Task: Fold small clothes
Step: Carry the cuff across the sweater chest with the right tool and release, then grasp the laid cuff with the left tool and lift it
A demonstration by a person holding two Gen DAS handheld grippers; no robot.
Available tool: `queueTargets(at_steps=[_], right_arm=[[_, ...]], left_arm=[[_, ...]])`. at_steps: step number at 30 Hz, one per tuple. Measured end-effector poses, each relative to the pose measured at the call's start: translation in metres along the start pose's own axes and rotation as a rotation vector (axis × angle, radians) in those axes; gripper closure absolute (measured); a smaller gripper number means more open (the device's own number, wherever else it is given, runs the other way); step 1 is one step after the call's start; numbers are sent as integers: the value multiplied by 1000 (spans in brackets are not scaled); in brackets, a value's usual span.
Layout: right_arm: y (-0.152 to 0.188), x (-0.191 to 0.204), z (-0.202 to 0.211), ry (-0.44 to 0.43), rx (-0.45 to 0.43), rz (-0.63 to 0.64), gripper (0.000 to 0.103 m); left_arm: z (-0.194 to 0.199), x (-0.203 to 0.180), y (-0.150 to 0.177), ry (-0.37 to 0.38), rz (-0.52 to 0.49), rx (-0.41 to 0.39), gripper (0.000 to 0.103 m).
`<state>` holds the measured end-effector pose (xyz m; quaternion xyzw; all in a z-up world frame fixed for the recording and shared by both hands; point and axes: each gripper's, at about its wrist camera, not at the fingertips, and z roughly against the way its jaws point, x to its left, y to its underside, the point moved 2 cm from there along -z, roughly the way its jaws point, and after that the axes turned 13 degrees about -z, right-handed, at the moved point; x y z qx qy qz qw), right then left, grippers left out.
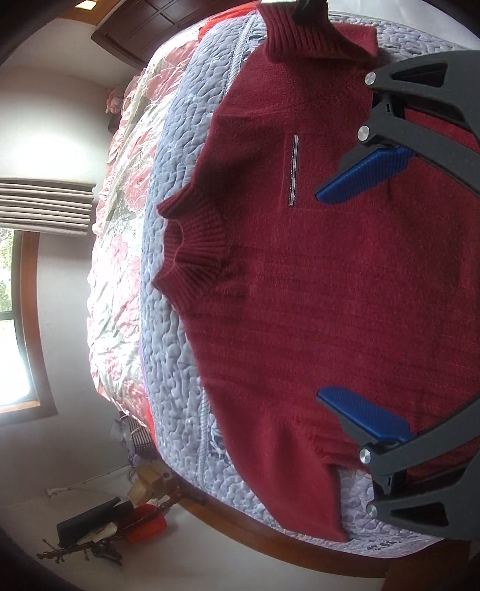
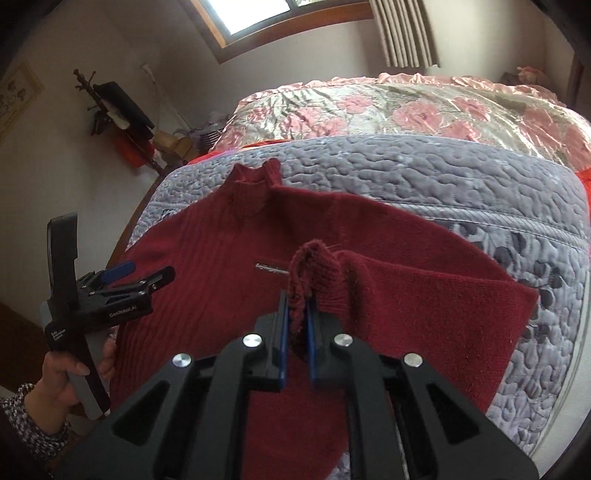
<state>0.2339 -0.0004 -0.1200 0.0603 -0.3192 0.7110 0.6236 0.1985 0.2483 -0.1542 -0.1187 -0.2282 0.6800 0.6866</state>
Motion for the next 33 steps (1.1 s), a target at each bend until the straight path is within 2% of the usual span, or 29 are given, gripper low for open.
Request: queueTargets(at_steps=[3,5,6,7,8,11,13,15,18,22,25,27,28,30,32,33], right_arm=[[7,27,-39,7,67,31,96],[15,34,-65,4,137,24,88],[18,34,-72,9,161,4,78],[22,36,-76,-6,182,-16,64],[25,35,-75,-31,193,-36,62],[29,31,-50,-57,157,-70,62],[26,15,-23,-58,111,-102,62],[25,-5,4,-17,53,-125,60],[32,-31,35,89,-7,-156,58],[48,-63,55,139,-20,-198,58],[62,-78,63,162,-25,-214,58],[68,-87,62,168,-26,-232,58],[70,-91,63,171,-25,-243,58],[76,-102,66,173,-26,-265,58],[77,-108,66,171,-31,-285,58],[77,-111,68,170,-36,-292,58]], left_arm=[[-1,18,9,-2,17,7,4],[-3,26,14,5,25,19,4],[-4,28,16,11,28,26,4],[-6,28,16,22,30,31,4],[-7,28,17,36,30,36,4],[-11,17,17,89,28,44,4],[-15,2,15,155,24,55,4],[-23,-18,14,233,23,81,4],[-38,-53,12,330,26,133,4],[-61,-93,11,358,-2,203,4],[-77,-112,8,379,14,233,4],[-84,-124,7,405,24,259,9],[-86,-129,7,418,22,264,21],[-86,-140,5,395,-1,259,33],[-85,-147,3,409,-12,239,64],[-84,-148,2,424,-2,235,68]])
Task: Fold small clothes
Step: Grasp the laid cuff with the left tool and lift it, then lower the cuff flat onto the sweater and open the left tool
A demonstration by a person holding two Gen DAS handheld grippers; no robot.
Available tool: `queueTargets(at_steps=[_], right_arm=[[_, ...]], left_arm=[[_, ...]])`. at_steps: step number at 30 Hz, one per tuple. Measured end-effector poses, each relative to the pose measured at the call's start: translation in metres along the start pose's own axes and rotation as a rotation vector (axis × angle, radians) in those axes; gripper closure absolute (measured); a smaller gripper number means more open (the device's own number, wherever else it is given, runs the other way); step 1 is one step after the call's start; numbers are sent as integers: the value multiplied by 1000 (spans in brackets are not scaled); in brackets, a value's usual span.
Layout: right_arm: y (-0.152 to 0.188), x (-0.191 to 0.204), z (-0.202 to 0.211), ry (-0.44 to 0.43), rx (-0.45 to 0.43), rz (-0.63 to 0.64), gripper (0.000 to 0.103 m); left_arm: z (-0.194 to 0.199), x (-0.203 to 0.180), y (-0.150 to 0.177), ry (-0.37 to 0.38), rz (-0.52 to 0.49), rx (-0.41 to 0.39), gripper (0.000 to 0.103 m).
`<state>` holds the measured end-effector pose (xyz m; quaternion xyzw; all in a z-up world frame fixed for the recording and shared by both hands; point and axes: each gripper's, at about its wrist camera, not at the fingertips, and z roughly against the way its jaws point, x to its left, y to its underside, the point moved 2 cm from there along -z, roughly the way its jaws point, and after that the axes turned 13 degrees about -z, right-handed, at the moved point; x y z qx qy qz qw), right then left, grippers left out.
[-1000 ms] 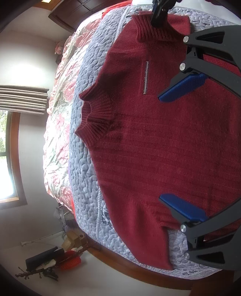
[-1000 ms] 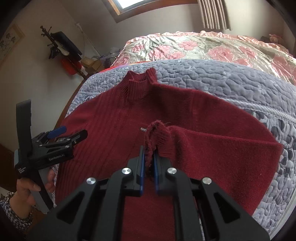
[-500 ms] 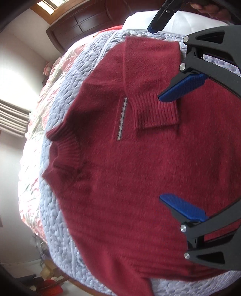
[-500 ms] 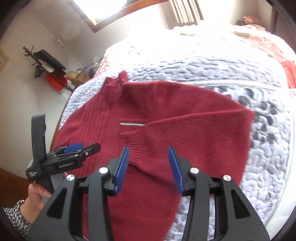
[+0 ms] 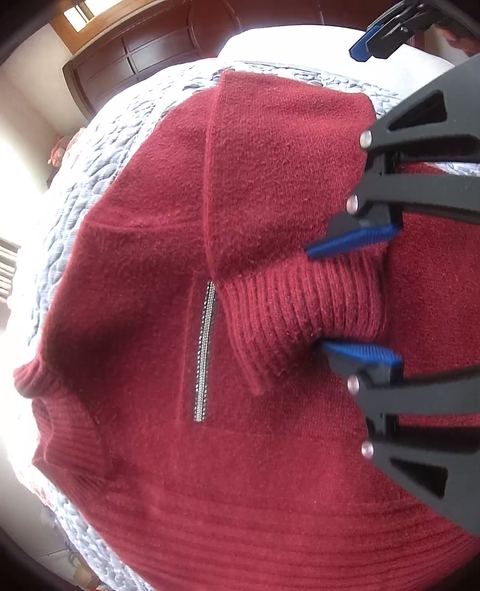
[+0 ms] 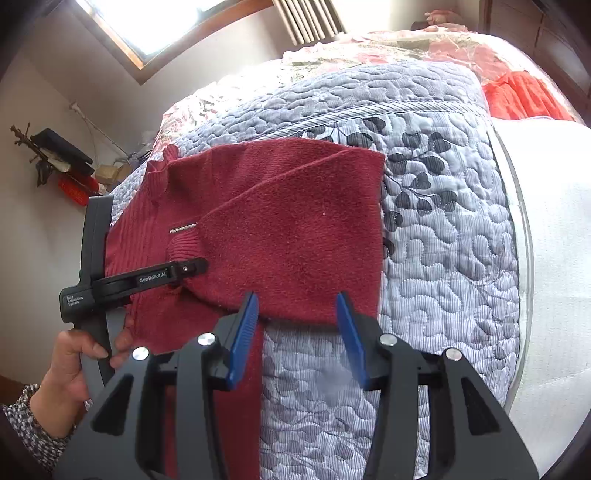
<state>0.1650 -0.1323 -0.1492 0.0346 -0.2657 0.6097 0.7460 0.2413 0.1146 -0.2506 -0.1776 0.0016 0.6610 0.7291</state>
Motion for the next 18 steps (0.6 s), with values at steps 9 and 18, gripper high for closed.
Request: queueTargets(at_steps=[9,18], right_arm=[[-10,-7,1,-15,-7,-27,57],[-14,31,-30,-96,48,-5,50]], left_arm=[[87,25,-14,-4,16,-249,83],[140,141,-4,-239,79,-314,83]])
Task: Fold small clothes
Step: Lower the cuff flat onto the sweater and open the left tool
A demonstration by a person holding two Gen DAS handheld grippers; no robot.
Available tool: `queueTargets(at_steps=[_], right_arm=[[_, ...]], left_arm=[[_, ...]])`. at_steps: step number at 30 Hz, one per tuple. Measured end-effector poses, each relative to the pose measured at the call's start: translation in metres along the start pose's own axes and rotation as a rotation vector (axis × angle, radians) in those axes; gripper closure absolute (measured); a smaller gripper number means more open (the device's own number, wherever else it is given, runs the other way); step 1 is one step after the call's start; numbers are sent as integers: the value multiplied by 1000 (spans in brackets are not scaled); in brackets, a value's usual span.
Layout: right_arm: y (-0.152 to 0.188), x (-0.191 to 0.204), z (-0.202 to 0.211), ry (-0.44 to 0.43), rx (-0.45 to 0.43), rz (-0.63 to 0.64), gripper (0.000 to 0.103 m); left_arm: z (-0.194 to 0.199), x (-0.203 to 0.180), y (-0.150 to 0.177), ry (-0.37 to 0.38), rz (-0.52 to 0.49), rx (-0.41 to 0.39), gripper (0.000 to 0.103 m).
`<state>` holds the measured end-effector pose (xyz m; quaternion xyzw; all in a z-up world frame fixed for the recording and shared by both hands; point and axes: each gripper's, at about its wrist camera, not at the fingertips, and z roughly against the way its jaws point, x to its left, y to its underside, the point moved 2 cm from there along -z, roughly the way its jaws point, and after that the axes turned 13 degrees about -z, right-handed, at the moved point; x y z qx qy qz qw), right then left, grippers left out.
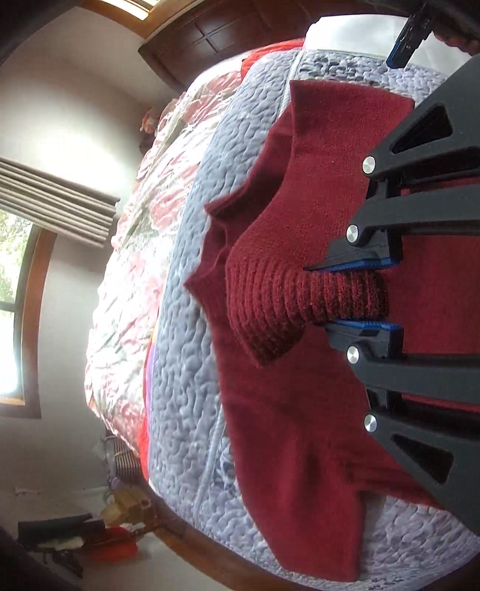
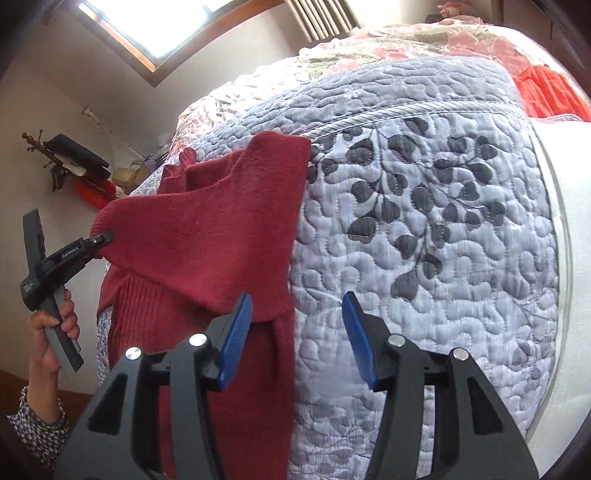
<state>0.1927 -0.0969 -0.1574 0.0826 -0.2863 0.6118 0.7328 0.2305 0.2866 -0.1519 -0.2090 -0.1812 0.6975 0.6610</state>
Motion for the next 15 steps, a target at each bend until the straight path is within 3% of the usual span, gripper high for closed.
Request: queueTargets(at_steps=[5,9,12,15], right_arm=[[-8,21,-39,-33,63,-14,43],[-10,35,-73,24,115,2,37],[-8,36,-94,113,147,28,81],[-9,26,-89,124,126,1,93]], left_arm=[[-20,38,15,-28,38,55,80],[-38,52,30,-56,45,77,72],[-41,59,38,-62,45,98,65],[-38,74,42,-88,54,105,56]])
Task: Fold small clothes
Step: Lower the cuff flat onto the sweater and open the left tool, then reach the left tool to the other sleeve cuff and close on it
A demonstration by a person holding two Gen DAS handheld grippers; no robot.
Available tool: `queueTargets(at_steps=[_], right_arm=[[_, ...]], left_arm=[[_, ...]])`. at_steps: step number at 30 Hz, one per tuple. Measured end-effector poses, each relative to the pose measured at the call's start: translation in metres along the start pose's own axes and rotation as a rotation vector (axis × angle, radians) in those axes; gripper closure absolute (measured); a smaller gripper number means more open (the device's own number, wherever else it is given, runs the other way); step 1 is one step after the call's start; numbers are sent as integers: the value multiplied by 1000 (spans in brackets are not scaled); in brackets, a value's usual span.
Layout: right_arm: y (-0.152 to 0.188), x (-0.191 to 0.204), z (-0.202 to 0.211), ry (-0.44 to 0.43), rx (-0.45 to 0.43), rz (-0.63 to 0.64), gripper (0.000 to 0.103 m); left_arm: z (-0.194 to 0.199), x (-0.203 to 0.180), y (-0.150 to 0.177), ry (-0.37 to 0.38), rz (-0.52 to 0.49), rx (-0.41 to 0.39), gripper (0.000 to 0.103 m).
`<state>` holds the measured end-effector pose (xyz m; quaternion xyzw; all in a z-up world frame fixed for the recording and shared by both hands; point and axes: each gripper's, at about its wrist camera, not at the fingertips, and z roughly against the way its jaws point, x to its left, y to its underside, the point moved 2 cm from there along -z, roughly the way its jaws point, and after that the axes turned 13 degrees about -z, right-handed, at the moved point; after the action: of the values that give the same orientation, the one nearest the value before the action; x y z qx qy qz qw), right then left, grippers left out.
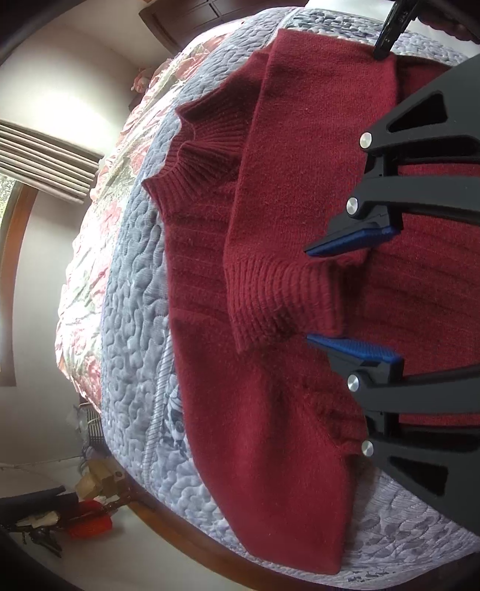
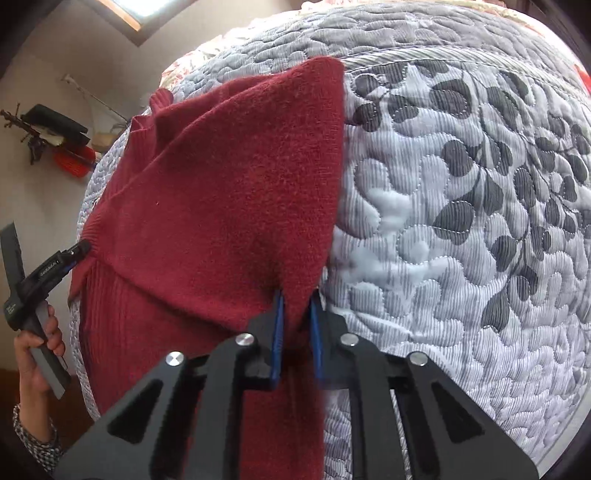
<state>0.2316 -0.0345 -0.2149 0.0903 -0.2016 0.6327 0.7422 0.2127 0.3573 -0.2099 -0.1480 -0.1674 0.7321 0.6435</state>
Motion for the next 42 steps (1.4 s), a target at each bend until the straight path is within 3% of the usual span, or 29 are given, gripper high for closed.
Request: queueTargets(at_steps=[2,6,9,13,15,21,26,29,30,31,36,42], right_arm=[[1,-12,8,10,-16,-34,97],[3,-21,14,42,-19,-24,97],[5,-15,27,90,-54,20,90],[3,12,42,-20,-91,42,86],[3,26,37,-40,-76,63,80],[6,18,-2,49,-22,26,84],[4,9,-15,11,-14,-47,85],[2,32,-6,44,-34,-10,70],[5,40,1,51,-52,5,54],[8,50,8,53,-77,24,51],[19,101,19,51,-115,128,51],[29,152,-10,47,-81,193,50]], left_arm=[[5,15,2,-33,18,-9,50],[11,38,2,-70,49,-20,50],[14,36,-3,-28,66,-33,50],[7,9,-14,34,23,-34,49],[-2,-5,-18,54,-3,-29,48],[-41,-21,-13,54,-28,69,47],[-57,-21,-4,55,-61,80,44],[-43,-13,-4,94,-46,68,41],[-34,-7,-3,101,-32,58,37],[-25,2,-1,106,-16,46,29],[11,75,27,50,71,44,23],[35,196,73,-62,266,100,23]])
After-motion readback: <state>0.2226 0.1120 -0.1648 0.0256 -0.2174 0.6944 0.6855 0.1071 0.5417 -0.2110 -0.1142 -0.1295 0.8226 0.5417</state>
